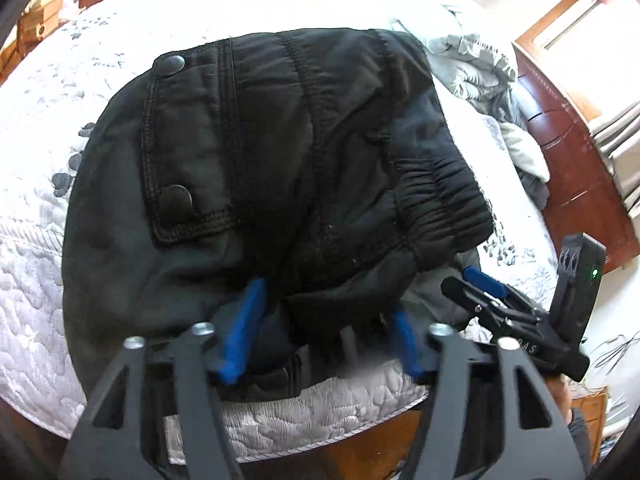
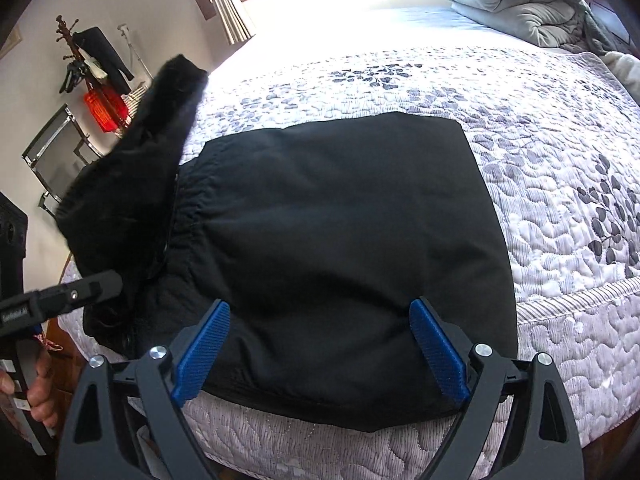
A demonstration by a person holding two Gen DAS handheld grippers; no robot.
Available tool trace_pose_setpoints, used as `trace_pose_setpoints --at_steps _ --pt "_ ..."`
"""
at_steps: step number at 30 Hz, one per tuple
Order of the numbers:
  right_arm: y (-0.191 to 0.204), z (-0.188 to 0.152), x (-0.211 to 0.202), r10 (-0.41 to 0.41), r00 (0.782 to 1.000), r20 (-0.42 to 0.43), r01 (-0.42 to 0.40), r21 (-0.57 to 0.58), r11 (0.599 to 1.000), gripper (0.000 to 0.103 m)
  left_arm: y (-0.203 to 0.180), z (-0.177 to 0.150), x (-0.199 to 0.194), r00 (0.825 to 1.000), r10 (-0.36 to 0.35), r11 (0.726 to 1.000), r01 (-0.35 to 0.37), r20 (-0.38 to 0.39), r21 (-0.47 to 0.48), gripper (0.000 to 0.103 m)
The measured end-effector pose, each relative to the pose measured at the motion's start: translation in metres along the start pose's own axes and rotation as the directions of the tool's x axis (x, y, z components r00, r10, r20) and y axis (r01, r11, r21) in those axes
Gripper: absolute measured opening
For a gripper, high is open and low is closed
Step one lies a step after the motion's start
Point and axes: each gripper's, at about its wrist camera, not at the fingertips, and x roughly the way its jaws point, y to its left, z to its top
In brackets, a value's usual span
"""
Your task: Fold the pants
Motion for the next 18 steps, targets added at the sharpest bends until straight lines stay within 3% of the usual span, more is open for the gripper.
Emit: trace_pose_setpoints --at_steps 2,7,10,13,16,18 --pt "-0.001 0.001 -0.002 0.007 1.0 0.001 -0.007 0.014 1.0 0.092 -0.013 -0.004 -0.002 0.999 0.034 0.999 -0.034 0.012 -0.01 0.091" --pt "-0.007 0.017 -0.01 0.103 0.994 0.03 -0.106 0.097 0.99 0.092 -0.001 0.002 -0.017 0.989 0.144 0.989 -0.143 0.031 -0.042 0.093" --pt "-0.002 0.031 -0.009 0.163 0.986 0.035 -0.166 0.124 0.978 0.092 0.002 0.001 -0.023 0.973 0.228 0.971 -0.226 0.022 -0.076 0.093" --pt "0.01 0.038 -0.003 0.179 0.983 0.032 -0.182 0.109 0.977 0.093 0.017 0.002 -0.019 0.946 0.324 0.943 -0.322 0.009 -0.084 0.093" --pt "0.017 0.04 0.002 0.189 0.981 0.044 -0.193 0.116 0.974 0.094 0.03 0.005 -0.005 0.9 0.435 0.9 -0.436 -0.014 -0.028 0.093" --pt "0.017 0.043 0.008 0.185 0.982 0.042 -0.189 0.136 0.972 0.095 0.037 0.005 0.006 0.893 0.449 0.894 -0.449 -0.034 0.009 0.096"
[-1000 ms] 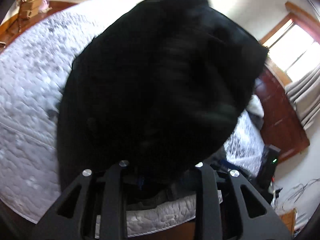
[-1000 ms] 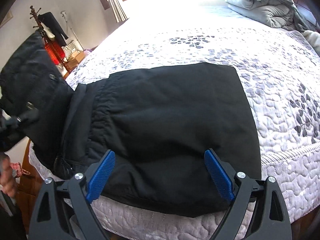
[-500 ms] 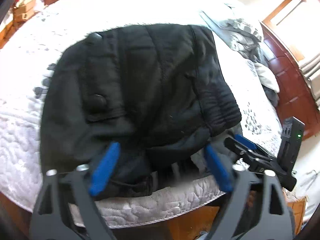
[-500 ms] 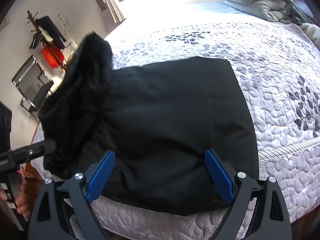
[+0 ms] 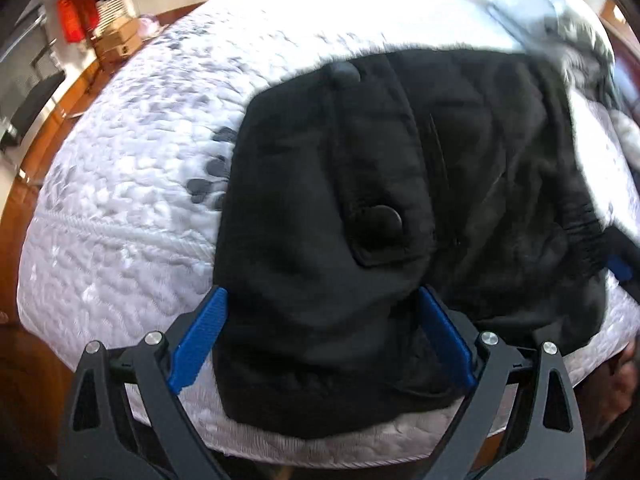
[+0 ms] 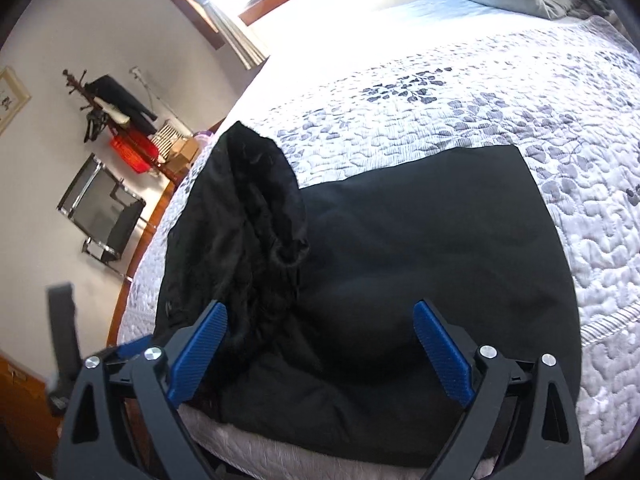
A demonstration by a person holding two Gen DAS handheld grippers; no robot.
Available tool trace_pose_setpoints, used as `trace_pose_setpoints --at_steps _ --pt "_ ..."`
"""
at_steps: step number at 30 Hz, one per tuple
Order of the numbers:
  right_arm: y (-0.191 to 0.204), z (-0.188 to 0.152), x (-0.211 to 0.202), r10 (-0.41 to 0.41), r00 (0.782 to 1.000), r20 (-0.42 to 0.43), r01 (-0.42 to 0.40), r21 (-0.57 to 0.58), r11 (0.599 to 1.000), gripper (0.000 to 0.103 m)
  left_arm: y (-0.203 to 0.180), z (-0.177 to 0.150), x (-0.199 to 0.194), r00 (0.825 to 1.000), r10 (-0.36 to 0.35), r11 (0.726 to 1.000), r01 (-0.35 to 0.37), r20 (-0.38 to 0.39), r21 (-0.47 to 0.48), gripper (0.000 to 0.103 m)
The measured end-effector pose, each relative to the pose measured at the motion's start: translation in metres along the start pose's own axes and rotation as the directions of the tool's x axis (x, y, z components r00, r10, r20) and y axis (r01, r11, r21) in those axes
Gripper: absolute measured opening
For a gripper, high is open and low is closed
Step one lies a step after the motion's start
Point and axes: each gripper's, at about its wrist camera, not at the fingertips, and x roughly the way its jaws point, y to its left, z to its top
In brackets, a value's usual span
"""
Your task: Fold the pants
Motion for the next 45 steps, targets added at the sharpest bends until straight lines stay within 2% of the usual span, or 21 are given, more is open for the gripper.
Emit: trace_pose_setpoints --at_steps 7,12,17,19,21,22,23,24,25,26,30,33,35,37,45 --pt "0.0 0.012 0.004 -0.005 1.0 0.012 0.005 0.016 1.0 0.096 -0.008 0.002 0.001 1.0 0.014 0.998 -0.015 0.026 0.068 0.098" --pt "-0.002 0.024 0.016 0.08 0.997 0.005 -0.08 0.088 0.993 0.096 -0.006 0.004 0.005 1.0 -0.007 0.998 0.005 0.024 0.059 0.099" --pt "0.011 0.029 0.042 0.063 0.997 -0.053 -0.06 0.054 0.997 0.096 -0.009 0.005 0.007 1.0 -0.02 0.998 0.018 0.024 0.056 0.1" --pt "0.014 0.027 0.049 0.068 0.996 -0.052 -0.065 0.05 0.997 0.097 0.001 0.009 0.015 0.999 -0.027 0.998 0.026 0.023 0.051 0.1" --pt "0.017 0.025 0.054 0.041 0.998 -0.043 -0.04 0.014 0.999 0.085 0.003 0.009 0.016 0.999 -0.031 0.998 0.03 0.022 0.052 0.1" --pt "0.018 0.023 0.054 0.048 0.998 -0.041 -0.048 -0.001 0.999 0.058 0.005 0.01 0.015 0.999 -0.037 0.998 0.036 0.022 0.05 0.1" --pt "0.019 0.021 0.055 0.087 0.995 -0.053 -0.087 -0.006 0.996 0.037 0.008 0.011 0.014 0.999 -0.044 0.998 0.043 0.024 0.042 0.1" --pt "0.018 0.019 0.055 0.089 0.995 -0.051 -0.089 0.001 0.996 0.033 0.013 0.011 0.012 0.998 -0.05 0.998 0.05 0.027 0.025 0.1" --pt "0.019 0.018 0.053 0.088 0.995 -0.041 -0.089 -0.006 0.996 0.023 0.019 0.012 0.009 0.997 -0.067 0.998 0.067 0.03 -0.006 0.1" --pt "0.019 0.018 0.051 0.09 0.995 -0.031 -0.09 -0.019 0.996 0.018 0.026 0.014 0.008 0.996 -0.079 0.996 0.081 0.033 -0.038 0.1" --pt "0.017 0.015 0.038 0.143 0.99 -0.001 -0.143 -0.019 0.989 0.015 0.056 0.015 0.011 0.992 -0.122 0.975 0.126 0.033 -0.181 0.1" --pt "0.016 0.012 0.027 0.192 0.981 0.008 -0.192 -0.028 0.981 0.014 0.067 0.015 0.007 0.99 -0.13 0.966 0.137 0.045 -0.221 0.1" --pt "0.011 0.011 0.02 0.238 0.971 0.013 -0.238 0.012 0.971 0.014 0.075 0.015 -0.002 0.99 -0.112 0.959 0.129 0.081 -0.253 0.1" --pt "0.004 0.01 0.014 0.252 0.968 0.017 -0.252 0.035 0.967 0.014 0.078 0.016 -0.008 0.988 -0.118 0.957 0.141 0.103 -0.255 0.1" --pt "-0.012 0.008 -0.028 0.248 0.966 0.072 -0.251 0.036 0.967 0.013 0.054 0.014 -0.008 0.983 -0.163 0.971 0.174 0.079 -0.165 0.1"
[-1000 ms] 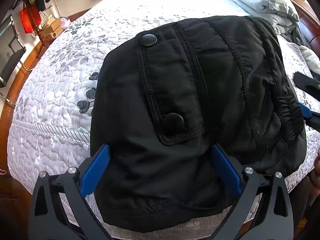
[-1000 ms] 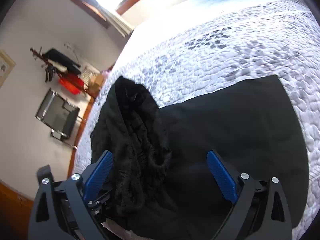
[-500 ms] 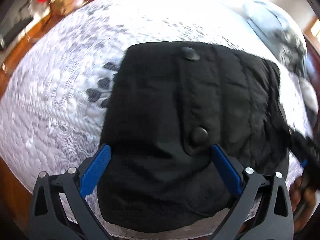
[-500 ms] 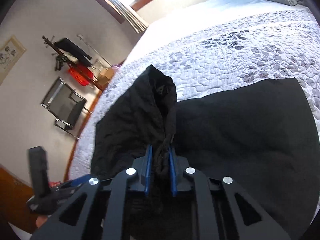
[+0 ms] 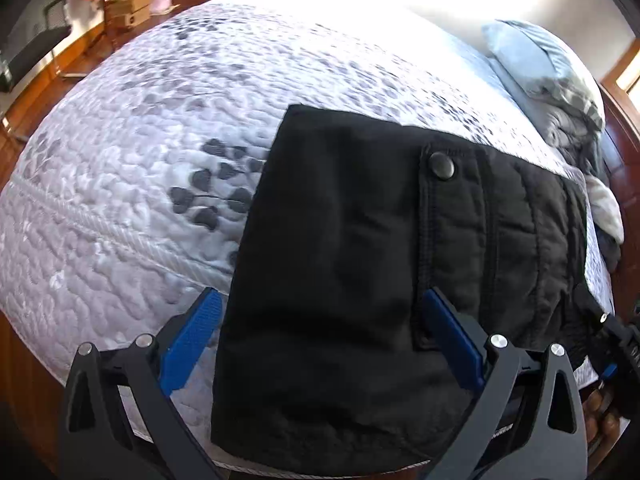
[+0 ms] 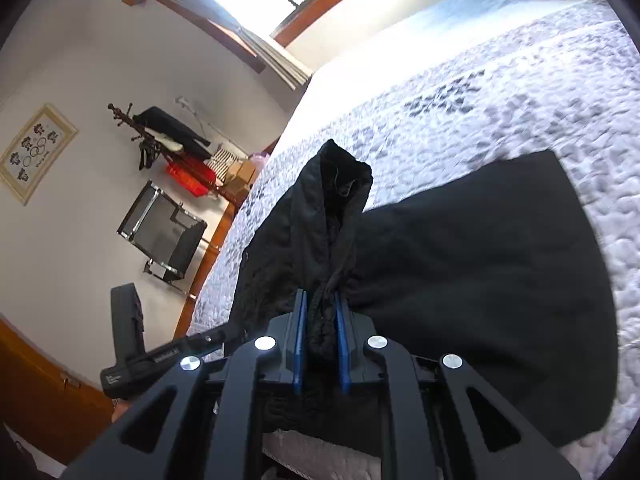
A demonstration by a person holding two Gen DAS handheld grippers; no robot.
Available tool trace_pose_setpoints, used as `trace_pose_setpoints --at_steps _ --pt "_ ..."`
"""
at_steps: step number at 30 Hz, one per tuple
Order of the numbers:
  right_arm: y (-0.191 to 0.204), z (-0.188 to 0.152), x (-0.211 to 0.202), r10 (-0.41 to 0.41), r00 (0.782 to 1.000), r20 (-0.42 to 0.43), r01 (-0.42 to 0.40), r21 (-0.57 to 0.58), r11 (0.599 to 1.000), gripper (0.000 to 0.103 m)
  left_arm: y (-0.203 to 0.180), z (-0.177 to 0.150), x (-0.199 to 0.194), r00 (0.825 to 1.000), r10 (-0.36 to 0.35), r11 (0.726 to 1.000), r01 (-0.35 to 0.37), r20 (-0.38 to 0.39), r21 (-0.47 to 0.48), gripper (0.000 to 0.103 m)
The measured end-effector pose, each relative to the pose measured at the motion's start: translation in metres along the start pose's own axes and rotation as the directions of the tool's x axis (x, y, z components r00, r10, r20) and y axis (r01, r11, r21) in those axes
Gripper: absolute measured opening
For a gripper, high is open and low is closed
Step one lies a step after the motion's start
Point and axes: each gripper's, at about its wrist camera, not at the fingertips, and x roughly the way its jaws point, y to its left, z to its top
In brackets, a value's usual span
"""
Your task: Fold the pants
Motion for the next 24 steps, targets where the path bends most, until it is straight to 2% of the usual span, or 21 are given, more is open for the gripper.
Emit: trace_pose_setpoints --at_steps 8,12,19,22,24 --pt "-0.004 0.012 -0.054 0.006 0.995 0.098 -0.005 -0.004 1.0 0.013 -0.031 -0.005 -0.005 0.998 -0.055 0.997 0.055 0.0 0.059 0.1" --pt "-0.01 0.019 -0.074 -0.036 0.99 0.133 0.037 -0.009 0.999 0.013 -0.043 -0.005 -0.006 0.998 -0.059 0.995 0.059 0.003 0.084 0.1" --pt "-0.071 0.007 -0.064 -0.18 0.981 0.077 0.171 0.104 0.98 0.013 -0.059 -0.011 0.014 0.999 -0.028 0.992 0.033 -0.043 0.119 0.1" --pt "-0.095 -0.001 -0.059 -0.169 0.984 0.057 0.157 0.164 0.974 0.013 -0.064 -0.013 0.019 0.999 -0.014 0.991 0.02 -0.044 0.136 0.1" --pt "-0.098 -0.002 -0.054 -0.178 0.983 0.042 0.169 0.158 0.973 0.013 -0.066 -0.014 0.021 0.999 -0.013 0.99 0.02 -0.05 0.139 0.1"
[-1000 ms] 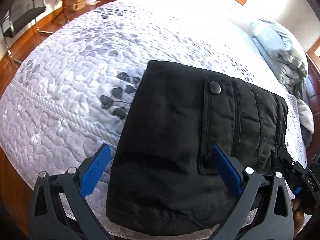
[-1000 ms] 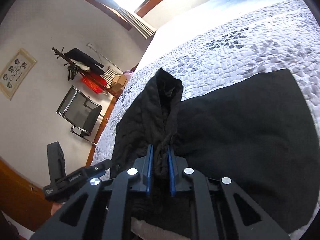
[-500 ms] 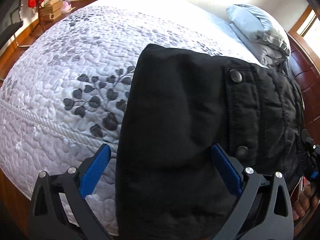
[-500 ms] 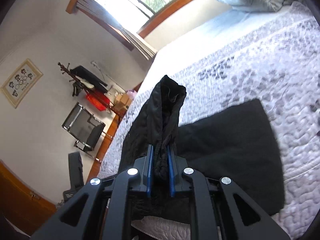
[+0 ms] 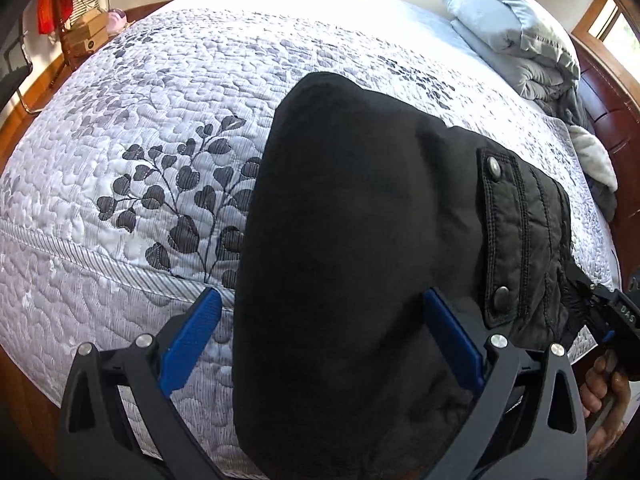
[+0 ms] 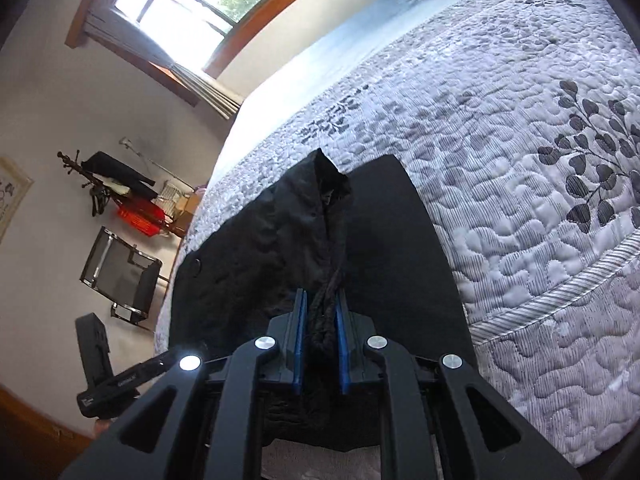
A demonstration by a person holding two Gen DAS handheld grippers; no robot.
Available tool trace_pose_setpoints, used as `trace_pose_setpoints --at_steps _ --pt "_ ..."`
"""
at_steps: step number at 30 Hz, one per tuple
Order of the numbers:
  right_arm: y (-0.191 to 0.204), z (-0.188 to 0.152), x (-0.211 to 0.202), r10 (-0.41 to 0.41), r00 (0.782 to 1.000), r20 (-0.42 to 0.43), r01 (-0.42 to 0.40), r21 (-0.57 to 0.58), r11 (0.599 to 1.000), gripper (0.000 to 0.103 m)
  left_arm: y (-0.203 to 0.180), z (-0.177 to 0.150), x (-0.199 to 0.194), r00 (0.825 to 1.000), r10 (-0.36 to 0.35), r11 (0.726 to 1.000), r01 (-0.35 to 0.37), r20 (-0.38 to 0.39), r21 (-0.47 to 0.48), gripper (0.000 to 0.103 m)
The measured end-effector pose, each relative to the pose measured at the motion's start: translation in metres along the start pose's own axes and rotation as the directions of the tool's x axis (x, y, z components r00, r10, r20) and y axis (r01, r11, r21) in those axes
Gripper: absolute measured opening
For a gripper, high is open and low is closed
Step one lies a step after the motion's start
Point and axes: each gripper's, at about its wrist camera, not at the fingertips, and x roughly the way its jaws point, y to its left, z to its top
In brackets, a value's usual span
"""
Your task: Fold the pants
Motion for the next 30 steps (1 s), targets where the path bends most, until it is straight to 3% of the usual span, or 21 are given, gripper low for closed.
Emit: trace_pose_setpoints --at_steps 3,4,5,6,10,16,19,21,22,25,30 --pt "-0.001 0.001 0.004 -0.02 0.999 -0.029 0.019 -0.026 0.999 0.018 -0.001 0.002 -0.001 1.0 0.0 1.0 0.0 -0.004 0.0 0.1" --pt "0.0 0.003 0.002 -0.026 0.999 -0.03 0.025 -0.033 0.999 0.029 -0.003 0.004 -0.002 1.0 0.004 1.0 -0.004 0.0 0.008 0.1" --pt "0.001 0.005 -0.001 -0.041 0.999 -0.018 0.04 -0.042 0.998 0.047 -0.005 0.006 -0.003 1.0 0.011 1.0 -0.011 0.006 0.015 0.1" --pt "0.002 0.009 -0.006 -0.045 0.999 -0.001 0.045 -0.05 0.998 0.052 -0.005 0.009 -0.005 1.0 0.015 1.0 -0.015 0.014 0.021 0.1" --pt "0.01 0.032 -0.016 -0.039 0.998 0.051 0.043 -0.072 0.997 0.058 -0.011 0.024 -0.01 0.999 0.01 0.999 -0.012 0.035 0.033 0.1" --pt "0.011 0.053 0.022 -0.024 0.999 -0.027 0.022 -0.068 0.997 0.068 -0.032 0.041 -0.012 0.998 0.016 0.996 -0.021 0.059 0.084 0.1" --pt "0.013 0.053 0.043 -0.032 0.997 -0.069 0.026 -0.086 0.996 0.068 -0.037 0.042 -0.015 0.997 0.025 0.995 -0.032 0.07 0.098 0.1" --pt "0.011 0.053 0.053 -0.027 0.996 -0.089 0.019 -0.081 0.997 0.06 -0.039 0.043 -0.015 0.997 0.029 0.994 -0.037 0.072 0.102 0.1" --pt "0.009 0.053 0.057 -0.011 0.995 -0.097 0.005 -0.069 0.998 0.042 -0.04 0.043 -0.016 0.997 0.031 0.994 -0.039 0.076 0.105 0.1" --pt "0.007 0.053 0.06 0.029 0.995 -0.094 -0.035 -0.059 0.998 0.016 -0.043 0.044 -0.02 0.995 0.037 0.992 -0.048 0.097 0.115 0.1" --pt "0.011 0.056 0.047 0.074 0.995 -0.072 -0.079 -0.066 0.995 0.008 -0.048 0.043 -0.029 0.991 0.027 0.99 -0.044 0.13 0.131 0.1"
